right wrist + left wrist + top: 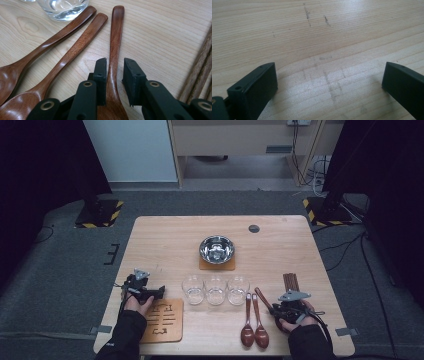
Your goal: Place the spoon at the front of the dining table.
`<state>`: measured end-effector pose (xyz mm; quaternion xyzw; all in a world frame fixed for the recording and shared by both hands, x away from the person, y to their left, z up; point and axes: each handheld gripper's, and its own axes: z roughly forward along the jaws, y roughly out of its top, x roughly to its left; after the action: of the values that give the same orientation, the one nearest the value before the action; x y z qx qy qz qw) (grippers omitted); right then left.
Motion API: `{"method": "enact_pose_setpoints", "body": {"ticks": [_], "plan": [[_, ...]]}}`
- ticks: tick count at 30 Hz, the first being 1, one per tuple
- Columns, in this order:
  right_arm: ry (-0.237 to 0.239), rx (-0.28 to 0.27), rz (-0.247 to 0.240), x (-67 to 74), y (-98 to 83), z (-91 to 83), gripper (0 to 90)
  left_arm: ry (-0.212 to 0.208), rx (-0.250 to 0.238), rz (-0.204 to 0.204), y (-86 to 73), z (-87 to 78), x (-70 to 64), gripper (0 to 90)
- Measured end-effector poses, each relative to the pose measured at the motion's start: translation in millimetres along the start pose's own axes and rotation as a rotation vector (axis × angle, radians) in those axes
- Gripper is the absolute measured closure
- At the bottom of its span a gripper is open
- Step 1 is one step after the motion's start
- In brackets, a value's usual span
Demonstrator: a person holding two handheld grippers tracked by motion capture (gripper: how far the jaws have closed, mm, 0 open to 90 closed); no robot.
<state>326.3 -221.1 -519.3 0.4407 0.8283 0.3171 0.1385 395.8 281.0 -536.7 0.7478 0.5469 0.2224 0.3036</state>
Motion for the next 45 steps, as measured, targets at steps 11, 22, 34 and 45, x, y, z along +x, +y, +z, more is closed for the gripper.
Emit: {"method": "enact_pose_setpoints", "body": {"ticks": [11,22,34,45], "plan": [[-0.031,0.006,-0.002,2.6,1.6,0.8,81.5,0.000,0.000,-0.001,0.0,0.0,0.1,0.0],[-0.021,-0.041,0.026,-1.6,5.7,-7.0,81.8,-0.009,-0.001,0.005,-0.4,-0.4,1.1,0.0],[-0.019,-0.103,0.053,-8.0,9.4,-17.9,81.8,-0.011,-0.001,0.009,-0.5,-0.5,1.3,0.0],[-0.028,-0.151,0.067,-14.2,14.4,-25.6,81.8,-0.016,-0.008,0.010,-1.4,-2.3,3.7,2.4]]}}
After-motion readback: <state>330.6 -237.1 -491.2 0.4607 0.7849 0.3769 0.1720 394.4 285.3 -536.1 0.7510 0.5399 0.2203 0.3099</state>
